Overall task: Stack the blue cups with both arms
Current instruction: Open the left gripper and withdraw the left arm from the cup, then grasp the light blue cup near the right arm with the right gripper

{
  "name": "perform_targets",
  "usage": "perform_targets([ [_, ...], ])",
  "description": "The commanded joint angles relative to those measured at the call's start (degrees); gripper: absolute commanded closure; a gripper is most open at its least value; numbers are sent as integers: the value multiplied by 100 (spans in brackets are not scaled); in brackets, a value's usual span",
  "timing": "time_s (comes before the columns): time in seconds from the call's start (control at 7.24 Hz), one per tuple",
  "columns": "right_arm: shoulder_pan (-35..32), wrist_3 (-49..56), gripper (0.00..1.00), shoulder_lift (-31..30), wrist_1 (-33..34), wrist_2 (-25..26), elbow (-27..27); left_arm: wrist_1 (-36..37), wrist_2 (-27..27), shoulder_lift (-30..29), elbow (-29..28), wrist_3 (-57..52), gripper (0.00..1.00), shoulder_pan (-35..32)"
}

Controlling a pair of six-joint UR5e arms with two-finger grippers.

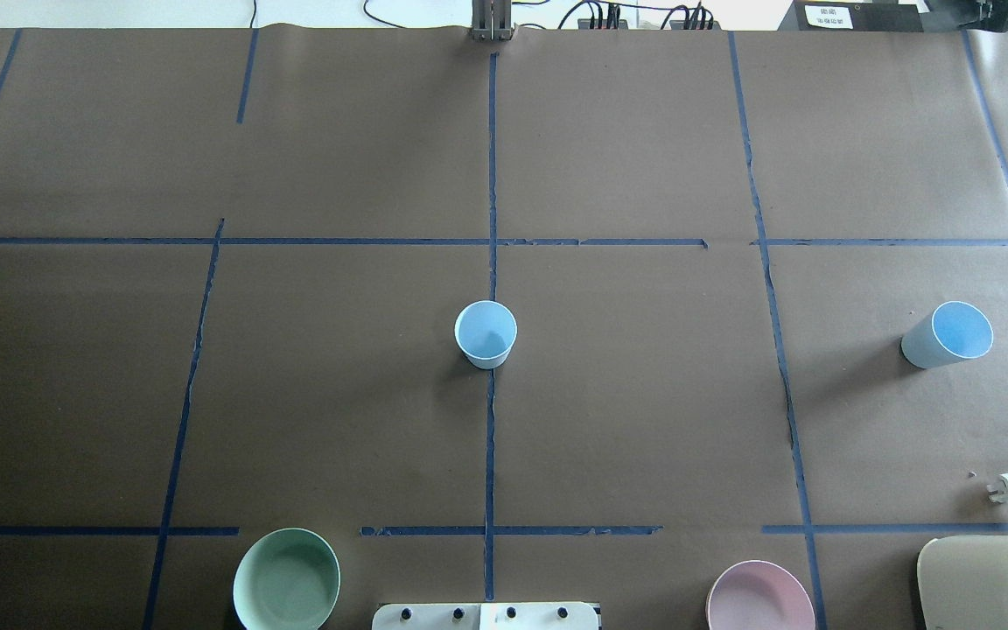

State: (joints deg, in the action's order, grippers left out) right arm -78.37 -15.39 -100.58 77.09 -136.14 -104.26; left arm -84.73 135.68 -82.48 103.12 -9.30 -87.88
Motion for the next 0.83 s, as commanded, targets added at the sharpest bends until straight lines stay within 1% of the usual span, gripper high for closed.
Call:
perform_targets([
  [0.0, 959, -1673, 0, -67, -1211, 636, 54, -9, 2, 21, 24, -2, 0, -9],
  [0.14, 1199, -1730, 0, -15, -1553, 729, 325, -9, 2, 73, 59, -2, 0, -9],
  [0.28, 1279, -1783, 0, 3, -1705, 738, 475, -9, 11, 91, 77, -2, 0, -9],
  [0.69, 1648, -1783, 0, 3, -1724, 817, 599, -9, 11, 92, 77, -2, 0, -9],
])
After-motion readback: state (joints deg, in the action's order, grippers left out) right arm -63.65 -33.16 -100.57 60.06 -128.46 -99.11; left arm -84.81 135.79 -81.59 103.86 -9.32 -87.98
